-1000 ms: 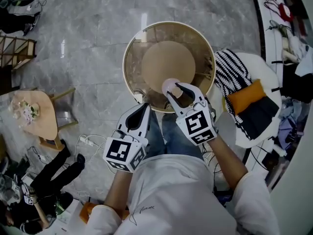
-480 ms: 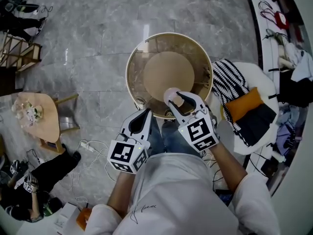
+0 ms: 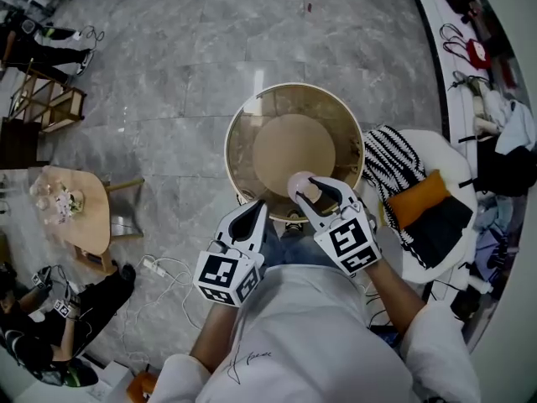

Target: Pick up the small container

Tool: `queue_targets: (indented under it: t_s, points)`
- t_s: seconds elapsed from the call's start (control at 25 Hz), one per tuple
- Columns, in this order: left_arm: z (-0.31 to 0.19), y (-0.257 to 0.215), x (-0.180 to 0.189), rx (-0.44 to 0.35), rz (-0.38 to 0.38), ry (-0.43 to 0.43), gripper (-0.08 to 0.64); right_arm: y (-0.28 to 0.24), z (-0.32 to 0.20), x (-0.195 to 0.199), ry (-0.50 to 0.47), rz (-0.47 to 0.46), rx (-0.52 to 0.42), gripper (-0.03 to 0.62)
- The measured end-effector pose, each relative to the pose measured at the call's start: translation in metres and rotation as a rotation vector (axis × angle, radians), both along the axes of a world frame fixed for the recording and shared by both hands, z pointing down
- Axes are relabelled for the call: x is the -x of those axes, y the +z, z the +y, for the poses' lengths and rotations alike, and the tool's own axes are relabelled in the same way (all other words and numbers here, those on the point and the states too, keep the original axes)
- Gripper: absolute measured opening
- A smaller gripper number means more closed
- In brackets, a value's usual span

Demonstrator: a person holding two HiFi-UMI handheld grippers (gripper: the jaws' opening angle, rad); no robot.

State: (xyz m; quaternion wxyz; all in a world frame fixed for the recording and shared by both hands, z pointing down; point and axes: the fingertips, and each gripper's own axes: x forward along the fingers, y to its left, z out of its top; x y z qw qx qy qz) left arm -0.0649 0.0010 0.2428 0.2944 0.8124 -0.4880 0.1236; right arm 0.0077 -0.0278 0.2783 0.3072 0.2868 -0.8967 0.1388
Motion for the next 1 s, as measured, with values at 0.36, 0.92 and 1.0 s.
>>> queue_targets:
  t_s: [0.36,0.92,1.0]
  points:
    - [0.011,-0.020,-0.006,-0.042,0.001,0.005,0.017,-0.031,0.008,0.001,-0.015,-0.040,-0.035,0.147]
    - [0.028,-0.049,-0.007,-0.108,0.011,-0.014,0.017,-0.072,0.029,-0.015,-0.023,-0.097,-0.060,0.147]
    - [0.028,-0.053,-0.011,-0.120,0.013,-0.014,0.017,-0.076,0.031,-0.019,-0.020,-0.097,-0.064,0.147]
